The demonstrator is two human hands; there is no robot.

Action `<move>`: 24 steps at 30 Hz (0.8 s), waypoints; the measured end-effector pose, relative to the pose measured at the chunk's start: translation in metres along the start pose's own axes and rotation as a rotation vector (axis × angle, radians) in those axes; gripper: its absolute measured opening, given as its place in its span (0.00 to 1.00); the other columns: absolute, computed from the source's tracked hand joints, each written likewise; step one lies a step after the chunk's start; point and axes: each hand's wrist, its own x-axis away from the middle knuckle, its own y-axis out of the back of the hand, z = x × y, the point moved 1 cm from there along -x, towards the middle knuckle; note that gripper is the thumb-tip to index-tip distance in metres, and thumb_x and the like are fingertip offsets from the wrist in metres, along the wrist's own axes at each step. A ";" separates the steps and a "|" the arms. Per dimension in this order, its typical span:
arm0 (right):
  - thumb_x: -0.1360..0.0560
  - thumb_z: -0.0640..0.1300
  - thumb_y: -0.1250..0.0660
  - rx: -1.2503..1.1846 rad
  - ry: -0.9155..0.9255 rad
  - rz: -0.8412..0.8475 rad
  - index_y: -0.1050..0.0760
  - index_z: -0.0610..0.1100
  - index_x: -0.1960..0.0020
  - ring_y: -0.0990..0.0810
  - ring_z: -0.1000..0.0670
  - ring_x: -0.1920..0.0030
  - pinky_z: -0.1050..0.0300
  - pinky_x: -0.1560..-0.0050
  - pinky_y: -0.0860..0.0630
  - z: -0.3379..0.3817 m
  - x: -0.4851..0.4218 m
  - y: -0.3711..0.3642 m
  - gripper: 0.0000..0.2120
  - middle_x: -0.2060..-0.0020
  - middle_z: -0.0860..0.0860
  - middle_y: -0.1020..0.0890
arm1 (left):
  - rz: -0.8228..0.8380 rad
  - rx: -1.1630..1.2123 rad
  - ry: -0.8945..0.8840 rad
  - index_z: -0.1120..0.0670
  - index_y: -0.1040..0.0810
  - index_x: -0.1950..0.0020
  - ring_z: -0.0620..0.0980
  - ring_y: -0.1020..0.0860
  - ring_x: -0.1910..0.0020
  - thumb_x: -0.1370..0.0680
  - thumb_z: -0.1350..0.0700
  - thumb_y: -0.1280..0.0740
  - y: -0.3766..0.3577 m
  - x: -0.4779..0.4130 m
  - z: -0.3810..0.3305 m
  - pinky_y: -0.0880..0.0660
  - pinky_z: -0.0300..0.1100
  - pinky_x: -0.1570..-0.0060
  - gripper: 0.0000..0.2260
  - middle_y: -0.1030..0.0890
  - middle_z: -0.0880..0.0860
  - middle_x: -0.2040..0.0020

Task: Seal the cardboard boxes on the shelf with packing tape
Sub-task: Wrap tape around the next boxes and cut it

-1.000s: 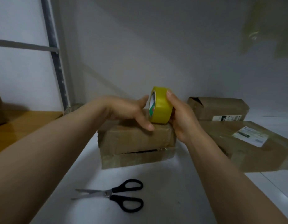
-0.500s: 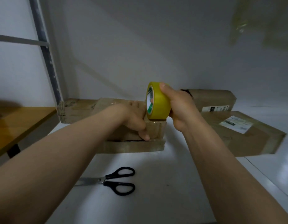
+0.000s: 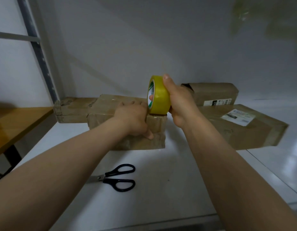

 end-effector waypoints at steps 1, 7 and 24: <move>0.18 0.59 0.38 -0.024 -0.002 -0.002 0.18 0.42 0.54 0.13 0.44 0.57 0.42 0.43 0.18 0.000 0.000 0.001 0.21 0.59 0.41 0.13 | 0.004 0.006 -0.019 0.49 0.40 0.21 0.55 0.34 0.26 0.37 0.30 0.24 0.001 0.000 0.003 0.39 0.59 0.26 0.52 0.33 0.52 0.24; 0.24 0.67 0.35 -0.033 0.005 -0.008 0.21 0.42 0.38 0.15 0.47 0.46 0.45 0.39 0.20 -0.012 0.012 0.000 0.30 0.46 0.43 0.14 | 0.071 0.089 -0.126 0.48 0.44 0.19 0.54 0.37 0.24 0.32 0.34 0.25 0.008 0.001 0.022 0.40 0.55 0.25 0.49 0.39 0.49 0.20; 0.28 0.33 0.34 0.151 -0.148 0.028 0.29 0.45 0.52 0.26 0.48 0.58 0.49 0.55 0.27 -0.077 0.048 0.025 0.10 0.62 0.48 0.26 | -0.351 -0.474 -0.119 0.61 0.44 0.25 0.59 0.29 0.37 0.26 0.49 0.29 -0.002 0.029 -0.010 0.28 0.52 0.52 0.37 0.34 0.59 0.33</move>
